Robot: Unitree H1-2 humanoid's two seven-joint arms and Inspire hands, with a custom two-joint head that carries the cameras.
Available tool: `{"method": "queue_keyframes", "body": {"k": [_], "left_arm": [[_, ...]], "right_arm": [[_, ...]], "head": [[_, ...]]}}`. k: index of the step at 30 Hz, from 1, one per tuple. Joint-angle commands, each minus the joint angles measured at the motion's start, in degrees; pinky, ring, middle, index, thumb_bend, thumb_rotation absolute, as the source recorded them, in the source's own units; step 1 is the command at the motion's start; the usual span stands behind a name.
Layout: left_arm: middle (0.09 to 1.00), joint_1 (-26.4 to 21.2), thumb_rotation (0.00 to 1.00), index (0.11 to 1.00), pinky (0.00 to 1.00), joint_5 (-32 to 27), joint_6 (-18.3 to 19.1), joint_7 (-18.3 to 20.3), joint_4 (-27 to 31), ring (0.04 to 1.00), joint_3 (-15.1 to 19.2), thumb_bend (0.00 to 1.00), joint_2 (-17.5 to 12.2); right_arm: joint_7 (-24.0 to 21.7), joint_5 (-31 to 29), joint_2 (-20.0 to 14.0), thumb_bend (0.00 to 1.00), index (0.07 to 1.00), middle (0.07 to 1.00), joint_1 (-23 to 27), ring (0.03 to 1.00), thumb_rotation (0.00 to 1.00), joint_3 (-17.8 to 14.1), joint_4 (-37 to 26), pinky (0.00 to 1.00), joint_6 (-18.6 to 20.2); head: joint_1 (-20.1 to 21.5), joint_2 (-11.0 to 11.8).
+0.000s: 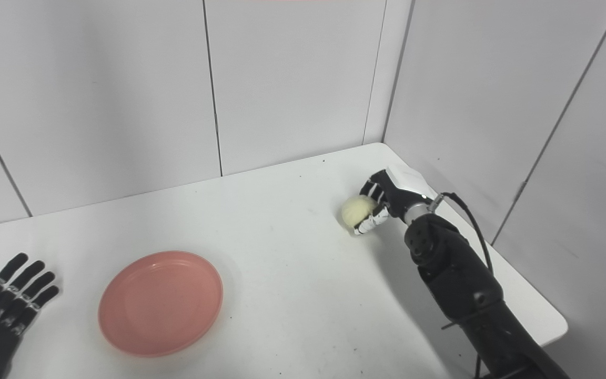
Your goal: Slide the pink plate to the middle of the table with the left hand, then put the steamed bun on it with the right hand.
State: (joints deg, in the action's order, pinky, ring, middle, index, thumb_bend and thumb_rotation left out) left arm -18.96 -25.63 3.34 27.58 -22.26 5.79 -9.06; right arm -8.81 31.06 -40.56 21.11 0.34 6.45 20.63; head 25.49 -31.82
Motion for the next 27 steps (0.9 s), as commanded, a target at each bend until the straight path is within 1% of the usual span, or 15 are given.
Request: {"method": "queue_keyframes", "body": {"k": [1,2,3,4,5,6,7,8,10,13,14,15,19,23,27], "left_arm": [[0.882,5.95,0.91,0.882,0.86,2.46,2.40,-1.74,-3.63,0.866,-1.50,0.49,1.23],[0.884,5.98,0.91,0.883,0.87,2.75,2.28,-2.09,-3.41,0.869,-1.82,0.49,1.58],[0.886,6.04,0.91,0.885,0.87,3.04,2.15,-2.35,-3.06,0.871,-2.18,0.49,1.88],[0.892,6.11,0.91,0.888,0.88,3.36,2.13,-2.73,-2.64,0.879,-2.56,0.50,2.33],[0.894,6.17,0.91,0.888,0.88,3.55,2.13,-3.02,-2.34,0.881,-2.83,0.51,2.61],[0.897,6.45,0.92,0.891,0.89,4.02,2.81,-4.04,-0.95,0.885,-3.33,0.50,3.26],[0.899,6.67,0.93,0.893,0.89,4.32,3.33,-4.82,0.05,0.886,-3.67,0.50,3.70],[0.901,6.96,0.94,0.894,0.89,4.82,4.08,-5.87,1.49,0.888,-4.13,0.49,4.41],[0.911,7.47,0.98,0.906,0.91,5.70,5.23,-7.85,3.92,0.898,-5.14,0.48,5.76],[0.934,7.98,1.00,0.930,0.93,6.75,6.90,-10.44,6.83,0.923,-6.39,0.45,7.49],[0.937,8.06,1.00,0.933,0.94,6.95,7.29,-11.03,7.36,0.926,-6.66,0.45,7.84],[0.937,8.20,1.00,0.935,0.94,7.50,8.07,-12.17,8.37,0.927,-7.02,0.44,8.48],[0.936,8.37,1.00,0.939,0.95,8.82,9.84,-14.73,10.42,0.929,-7.89,0.41,10.12],[0.942,8.00,1.00,0.946,0.97,10.35,10.31,-16.48,10.98,0.934,-9.11,0.40,11.23],[0.939,7.56,1.00,0.947,0.97,11.50,10.58,-17.51,10.95,0.934,-9.76,0.39,12.09]], "right_arm": [[0.24,-0.48,-1.72,0.52,0.527,0.455,2.61,0.434,0.00,-1.35,-4.44,0.38,-0.65],[0.09,-1.33,-1.57,0.52,0.526,0.454,2.75,0.430,0.00,-1.67,-5.49,0.38,-1.54],[-0.57,-1.67,-1.28,0.52,0.524,0.456,3.16,0.431,0.00,-1.60,-7.33,0.38,-1.12],[-1.15,-1.93,-1.10,0.52,0.526,0.455,3.52,0.437,0.00,-1.57,-8.74,0.39,-0.61],[-1.57,-1.98,-1.00,0.52,0.527,0.454,3.74,0.438,0.00,-1.53,-9.62,0.39,-0.12],[-2.53,-1.45,-0.28,0.52,0.531,0.449,4.60,0.430,0.00,-0.93,-12.01,0.37,1.51],[-3.15,-1.07,0.22,0.52,0.533,0.446,5.17,0.424,0.00,-0.51,-13.58,0.36,2.60],[-3.39,-0.97,0.90,0.52,0.536,0.444,5.95,0.419,0.00,0.04,-14.87,0.36,2.44],[-3.70,-0.98,2.15,0.52,0.537,0.435,7.40,0.391,0.00,1.13,-16.10,0.33,1.53],[-4.80,-0.61,3.68,0.52,0.533,0.442,8.99,0.405,0.00,2.71,-17.48,0.35,1.74],[-4.99,-0.71,3.83,0.52,0.533,0.443,9.23,0.409,0.00,2.92,-17.52,0.36,1.42],[-5.40,-0.04,4.55,0.52,0.533,0.444,9.91,0.412,0.00,3.90,-17.70,0.37,1.68],[-6.14,0.63,6.88,0.52,0.535,0.446,11.59,0.426,0.00,5.96,-17.06,0.39,1.29],[-7.43,-1.19,9.44,0.52,0.532,0.436,13.09,0.401,0.00,7.45,-16.29,0.35,-0.39],[-9.19,-0.37,11.79,0.52,0.532,0.434,14.40,0.386,0.00,9.77,-18.01,0.32,0.84]], "head": [[-1.48,0.11],[-3.34,0.25],[-3.73,0.25],[-6.02,0.27],[-6.02,0.27],[-8.60,0.23],[-8.60,0.23],[-11.18,0.17],[-14.07,0.03],[-18.01,-0.49],[-18.01,-0.49],[-19.73,-0.85],[-22.67,-1.50],[-25.08,-2.18],[-26.84,-2.81]]}}
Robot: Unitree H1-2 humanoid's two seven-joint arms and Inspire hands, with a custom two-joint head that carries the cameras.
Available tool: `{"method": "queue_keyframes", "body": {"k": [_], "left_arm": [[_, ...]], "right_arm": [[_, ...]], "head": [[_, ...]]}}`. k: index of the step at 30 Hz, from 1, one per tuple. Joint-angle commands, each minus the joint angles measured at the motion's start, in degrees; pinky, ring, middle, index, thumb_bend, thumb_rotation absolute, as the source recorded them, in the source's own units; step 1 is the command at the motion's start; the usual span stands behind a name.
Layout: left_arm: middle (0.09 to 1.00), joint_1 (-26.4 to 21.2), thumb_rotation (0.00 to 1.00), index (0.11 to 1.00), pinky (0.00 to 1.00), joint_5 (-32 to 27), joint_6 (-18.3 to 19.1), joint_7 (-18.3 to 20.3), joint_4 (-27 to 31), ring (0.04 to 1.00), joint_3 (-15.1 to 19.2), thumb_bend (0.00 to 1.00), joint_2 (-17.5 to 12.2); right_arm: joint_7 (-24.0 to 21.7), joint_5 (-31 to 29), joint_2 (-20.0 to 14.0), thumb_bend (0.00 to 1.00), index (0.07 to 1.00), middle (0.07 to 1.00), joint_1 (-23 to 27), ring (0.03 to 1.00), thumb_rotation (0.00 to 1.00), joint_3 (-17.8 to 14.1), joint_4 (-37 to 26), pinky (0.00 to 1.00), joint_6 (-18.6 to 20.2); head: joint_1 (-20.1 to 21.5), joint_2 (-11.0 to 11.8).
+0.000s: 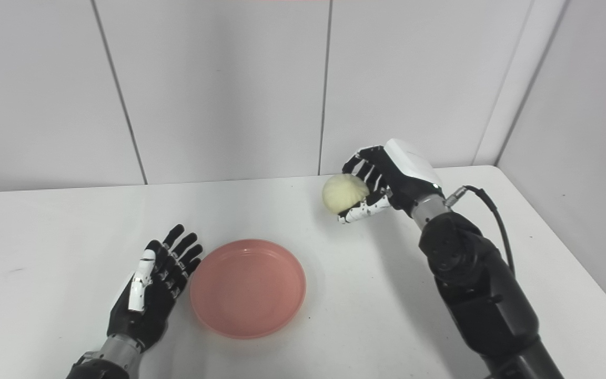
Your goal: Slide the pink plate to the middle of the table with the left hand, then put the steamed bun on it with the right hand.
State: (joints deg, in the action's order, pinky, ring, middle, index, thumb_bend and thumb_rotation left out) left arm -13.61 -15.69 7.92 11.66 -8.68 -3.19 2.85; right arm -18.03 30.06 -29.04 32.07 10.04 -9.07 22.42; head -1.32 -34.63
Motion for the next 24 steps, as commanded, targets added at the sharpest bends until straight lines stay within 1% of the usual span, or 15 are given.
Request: {"method": "queue_keyframes", "body": {"k": [1,4,6,7,11,13,15,17,19,21,24], "left_arm": [[0.938,2.13,1.00,0.948,0.97,1.68,5.83,-1.56,-2.77,0.934,-0.91,0.39,0.28],[0.937,1.97,1.00,0.948,0.98,1.92,5.89,-1.59,-2.81,0.933,-1.17,0.39,0.51],[0.938,1.89,1.00,0.947,0.98,2.09,6.36,-1.75,-2.53,0.933,-1.23,0.39,0.69],[0.938,1.84,1.00,0.947,0.98,2.09,6.63,-1.85,-2.43,0.932,-1.20,0.39,0.84],[0.931,1.72,1.00,0.941,0.96,2.67,7.20,-2.45,-1.97,0.924,-1.45,0.39,1.28],[0.924,1.69,1.00,0.936,0.95,3.09,7.21,-2.89,-1.84,0.917,-1.61,0.39,1.41],[0.916,1.75,1.00,0.930,0.93,3.42,7.52,-3.32,-1.45,0.909,-1.64,0.39,1.66],[0.912,1.71,1.00,0.926,0.93,3.43,7.79,-3.39,-1.30,0.906,-1.50,0.39,1.93],[0.910,1.64,1.00,0.923,0.92,3.55,7.87,-3.37,-1.25,0.905,-1.56,0.39,2.02],[0.910,1.57,1.00,0.923,0.92,3.60,7.95,-3.44,-1.24,0.904,-1.55,0.39,2.06],[0.911,1.51,1.00,0.923,0.92,3.48,8.03,-3.38,-1.16,0.904,-1.57,0.39,2.06]], "right_arm": [[-0.44,0.85,0.76,0.52,0.533,0.431,3.69,0.382,0.00,0.62,-2.97,0.32,-0.50],[-1.89,0.96,1.93,0.52,0.533,0.429,4.15,0.382,0.00,1.72,-4.12,0.32,0.32],[-2.26,1.11,2.50,0.52,0.531,0.435,4.18,0.392,0.00,2.09,-4.52,0.33,0.07],[-2.50,1.56,2.91,0.52,0.531,0.433,4.20,0.381,0.00,2.77,-4.78,0.32,-0.36],[-4.26,0.70,5.60,0.52,0.532,0.442,3.92,0.400,0.00,4.00,-6.40,0.33,0.87],[-4.44,0.62,6.93,0.52,0.531,0.445,3.78,0.402,0.00,4.68,-6.67,0.33,0.47],[-4.59,0.94,7.64,0.52,0.532,0.446,3.62,0.401,0.00,5.09,-6.88,0.33,0.16],[-4.81,2.93,8.36,0.52,0.527,0.450,3.42,0.412,0.00,6.35,-6.84,0.33,0.99],[-4.98,3.16,9.51,0.52,0.519,0.456,2.99,0.431,0.00,7.07,-5.97,0.35,1.22],[-4.92,2.64,10.35,0.53,0.511,0.464,2.52,0.450,0.00,7.33,-4.66,0.38,0.41],[-4.61,2.10,11.21,0.53,0.515,0.461,1.73,0.454,0.00,7.97,-2.45,0.38,-1.25]], "head": [[-0.31,-0.19],[-0.65,-0.55],[-0.86,-0.89],[-0.97,-1.17],[-1.42,-1.79],[-1.62,-2.09],[-1.65,-2.41],[-1.71,-2.66],[-1.82,-2.89],[-1.92,-3.07],[-2.14,-3.42]]}}
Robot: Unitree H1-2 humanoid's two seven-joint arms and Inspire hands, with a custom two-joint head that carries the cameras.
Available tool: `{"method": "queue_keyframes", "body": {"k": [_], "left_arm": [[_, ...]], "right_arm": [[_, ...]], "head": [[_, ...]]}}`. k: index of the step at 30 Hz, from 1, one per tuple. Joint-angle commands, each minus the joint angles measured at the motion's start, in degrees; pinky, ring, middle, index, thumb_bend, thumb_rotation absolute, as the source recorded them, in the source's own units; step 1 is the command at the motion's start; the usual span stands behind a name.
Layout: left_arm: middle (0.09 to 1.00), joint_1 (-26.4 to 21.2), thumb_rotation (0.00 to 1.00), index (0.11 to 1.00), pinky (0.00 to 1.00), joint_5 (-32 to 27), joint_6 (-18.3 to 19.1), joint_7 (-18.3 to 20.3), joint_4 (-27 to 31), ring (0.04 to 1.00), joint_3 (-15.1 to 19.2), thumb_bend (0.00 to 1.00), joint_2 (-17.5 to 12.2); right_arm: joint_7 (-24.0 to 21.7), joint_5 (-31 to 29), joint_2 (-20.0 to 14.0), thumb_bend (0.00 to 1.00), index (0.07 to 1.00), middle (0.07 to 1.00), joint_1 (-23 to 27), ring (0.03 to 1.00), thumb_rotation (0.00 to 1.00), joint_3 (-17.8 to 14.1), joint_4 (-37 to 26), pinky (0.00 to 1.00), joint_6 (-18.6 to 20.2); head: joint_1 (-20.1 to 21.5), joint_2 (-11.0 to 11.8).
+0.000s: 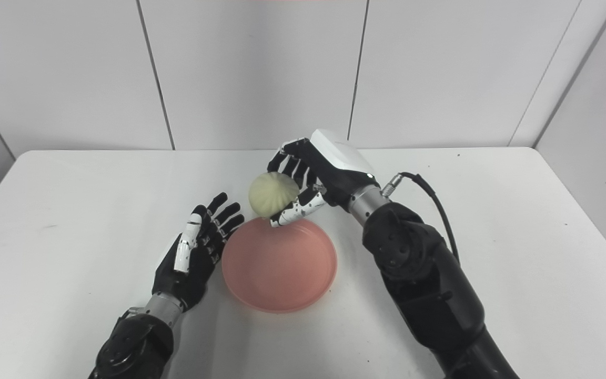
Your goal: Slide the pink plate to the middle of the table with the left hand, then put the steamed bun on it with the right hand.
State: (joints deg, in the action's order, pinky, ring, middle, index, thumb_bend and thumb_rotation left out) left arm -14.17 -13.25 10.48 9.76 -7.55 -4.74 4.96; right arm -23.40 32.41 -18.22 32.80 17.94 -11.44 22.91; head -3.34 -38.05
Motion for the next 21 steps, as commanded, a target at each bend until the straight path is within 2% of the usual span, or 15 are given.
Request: {"method": "queue_keyframes", "body": {"k": [1,10,21], "left_arm": [[0.913,2.06,1.00,0.924,0.92,1.03,5.59,-1.49,-2.20,0.906,-0.05,0.40,-0.04],[0.908,2.07,1.00,0.921,0.92,1.52,5.87,-1.92,-1.85,0.900,-0.23,0.40,0.01],[0.919,1.95,1.00,0.929,0.93,1.59,6.06,-1.20,-1.52,0.910,-0.33,0.39,-0.27]], "right_arm": [[0.81,-0.54,0.69,0.53,0.515,0.462,0.73,0.455,0.00,0.26,0.61,0.39,-2.15],[2.98,0.33,2.65,0.52,0.528,0.443,-0.27,0.425,0.00,2.33,7.66,0.36,-5.30],[4.58,5.24,1.95,0.52,0.527,0.440,-0.12,0.436,0.00,5.75,11.73,0.36,-6.56]], "head": [[-0.20,-0.12],[-0.36,-0.47],[-0.40,-0.83]]}}
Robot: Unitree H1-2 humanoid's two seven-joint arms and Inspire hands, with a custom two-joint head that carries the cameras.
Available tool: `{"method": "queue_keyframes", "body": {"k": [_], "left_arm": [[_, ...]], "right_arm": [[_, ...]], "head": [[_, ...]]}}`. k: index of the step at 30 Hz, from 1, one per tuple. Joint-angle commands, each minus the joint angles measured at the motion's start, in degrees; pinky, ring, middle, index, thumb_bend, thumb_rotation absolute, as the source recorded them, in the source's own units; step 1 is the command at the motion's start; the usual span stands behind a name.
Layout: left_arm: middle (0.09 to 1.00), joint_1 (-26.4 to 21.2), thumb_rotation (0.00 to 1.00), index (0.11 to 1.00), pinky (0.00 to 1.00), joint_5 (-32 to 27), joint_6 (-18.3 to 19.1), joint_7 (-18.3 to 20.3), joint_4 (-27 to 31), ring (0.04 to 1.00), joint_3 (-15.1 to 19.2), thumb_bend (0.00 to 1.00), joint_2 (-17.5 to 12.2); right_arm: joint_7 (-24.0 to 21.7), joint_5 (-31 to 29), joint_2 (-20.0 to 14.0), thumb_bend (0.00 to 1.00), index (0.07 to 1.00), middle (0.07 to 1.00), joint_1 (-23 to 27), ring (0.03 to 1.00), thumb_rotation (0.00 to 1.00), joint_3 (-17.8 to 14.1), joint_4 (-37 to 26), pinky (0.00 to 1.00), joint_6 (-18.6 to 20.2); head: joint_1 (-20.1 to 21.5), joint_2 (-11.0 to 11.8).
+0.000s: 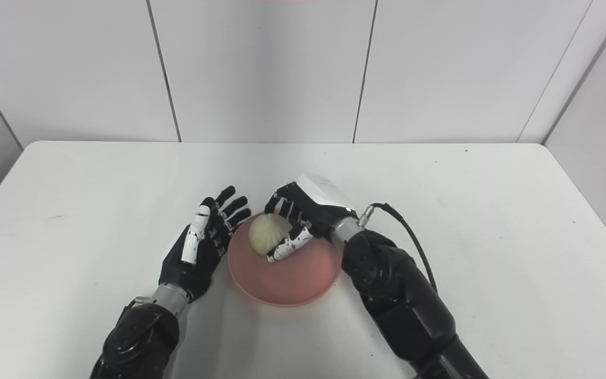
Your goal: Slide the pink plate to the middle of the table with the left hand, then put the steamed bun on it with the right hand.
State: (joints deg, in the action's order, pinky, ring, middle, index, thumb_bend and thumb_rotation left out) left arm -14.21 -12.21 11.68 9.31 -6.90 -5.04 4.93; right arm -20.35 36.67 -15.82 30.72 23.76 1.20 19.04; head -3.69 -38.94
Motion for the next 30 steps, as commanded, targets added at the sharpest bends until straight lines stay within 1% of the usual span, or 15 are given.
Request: {"method": "queue_keyframes", "body": {"k": [1,5,9,10,11,12,13,14,15,17,20,23,26,28,30], "left_arm": [[0.921,2.01,1.00,0.930,0.93,0.56,4.84,-0.68,-2.11,0.912,-0.05,0.39,-0.31],[0.922,2.01,1.00,0.928,0.93,0.48,4.93,-0.67,-2.05,0.912,-0.01,0.39,-0.29],[0.921,2.04,1.00,0.929,0.93,0.53,5.12,-0.73,-1.88,0.911,-0.04,0.39,-0.26],[0.920,2.04,1.00,0.928,0.93,0.60,5.22,-0.85,-1.84,0.910,-0.04,0.39,-0.22],[0.918,2.03,1.00,0.925,0.93,0.64,5.30,-0.94,-1.81,0.909,-0.03,0.39,-0.18],[0.917,2.04,1.00,0.925,0.93,0.67,5.40,-1.03,-1.72,0.909,-0.02,0.39,-0.12],[0.916,2.05,1.00,0.925,0.93,0.68,5.47,-1.09,-1.66,0.908,-0.02,0.39,-0.08],[0.915,2.07,1.00,0.925,0.93,0.68,5.47,-1.09,-1.64,0.907,-0.02,0.39,-0.07],[0.914,2.12,1.00,0.924,0.93,0.70,5.51,-1.12,-1.56,0.906,-0.01,0.39,-0.06],[0.912,2.24,1.00,0.921,0.92,0.77,5.63,-1.31,-1.32,0.903,0.03,0.39,0.02],[0.911,2.33,1.00,0.914,0.91,0.85,5.84,-1.69,-1.01,0.897,0.14,0.39,0.23],[0.902,2.44,1.00,0.907,0.91,0.40,6.21,-1.80,-0.73,0.894,0.39,0.39,0.43],[0.915,2.38,1.00,0.911,0.91,0.27,6.23,-1.42,-0.85,0.913,0.41,0.39,0.29],[0.918,2.39,1.00,0.911,0.91,0.17,6.18,-1.33,-0.85,0.922,0.50,0.39,0.31],[0.919,2.39,1.00,0.911,0.91,0.23,6.26,-1.37,-0.76,0.923,0.51,0.39,0.30]], "right_arm": [[1.62,1.88,-0.57,0.52,0.527,0.441,1.94,0.437,0.00,0.36,-0.72,0.35,-2.55],[2.33,4.08,-1.13,0.52,0.530,0.437,1.63,0.435,0.00,1.39,-0.58,0.35,-3.32],[2.64,5.84,-1.34,0.52,0.532,0.423,1.53,0.397,0.00,1.91,-1.13,0.31,-3.50],[2.05,6.71,-1.75,0.52,0.532,0.428,1.72,0.410,0.00,2.46,-1.57,0.32,-3.68],[1.60,7.34,-2.05,0.52,0.528,0.447,1.86,0.458,0.00,2.83,-1.89,0.36,-3.80],[0.95,7.88,-2.57,0.52,0.528,0.449,2.11,0.462,0.00,3.34,-2.53,0.36,-4.19],[0.53,8.20,-2.90,0.66,0.627,0.559,2.27,0.523,0.11,3.64,-2.96,0.42,-4.44],[0.34,8.39,-3.10,0.75,0.693,0.632,2.34,0.568,0.18,3.79,-3.35,0.46,-4.73],[-0.14,8.92,-3.48,0.78,0.722,0.666,2.49,0.596,0.21,4.15,-3.89,0.48,-5.14],[-2.39,10.08,-4.31,0.85,0.798,0.766,2.98,0.717,0.34,4.98,-5.26,0.59,-5.14],[-6.74,12.31,-5.29,0.91,0.864,0.883,3.78,0.803,0.49,6.07,-7.34,0.63,-4.01],[-10.15,14.07,-6.05,0.95,0.889,0.934,4.13,0.859,0.54,6.43,-9.63,0.66,-4.14],[-11.99,14.49,-6.08,0.97,0.907,0.969,4.01,0.909,0.58,5.89,-11.23,0.73,-4.55],[-12.72,14.36,-5.98,0.97,0.907,0.963,3.84,0.918,0.56,5.42,-11.98,0.79,-4.52],[-13.54,14.37,-5.92,0.97,0.906,0.960,3.74,0.919,0.55,5.09,-12.74,0.80,-4.24]], "head": [[0.03,-0.07],[0.07,-0.22],[-0.01,-0.30],[0.01,-0.51],[0.01,-0.51],[-0.03,-0.53],[-0.03,-0.53],[-0.06,-0.57],[-0.08,-0.59],[-0.02,-0.68],[0.06,-0.72],[0.06,-0.68],[0.11,-0.50],[0.13,-0.48],[0.17,-0.42]]}}
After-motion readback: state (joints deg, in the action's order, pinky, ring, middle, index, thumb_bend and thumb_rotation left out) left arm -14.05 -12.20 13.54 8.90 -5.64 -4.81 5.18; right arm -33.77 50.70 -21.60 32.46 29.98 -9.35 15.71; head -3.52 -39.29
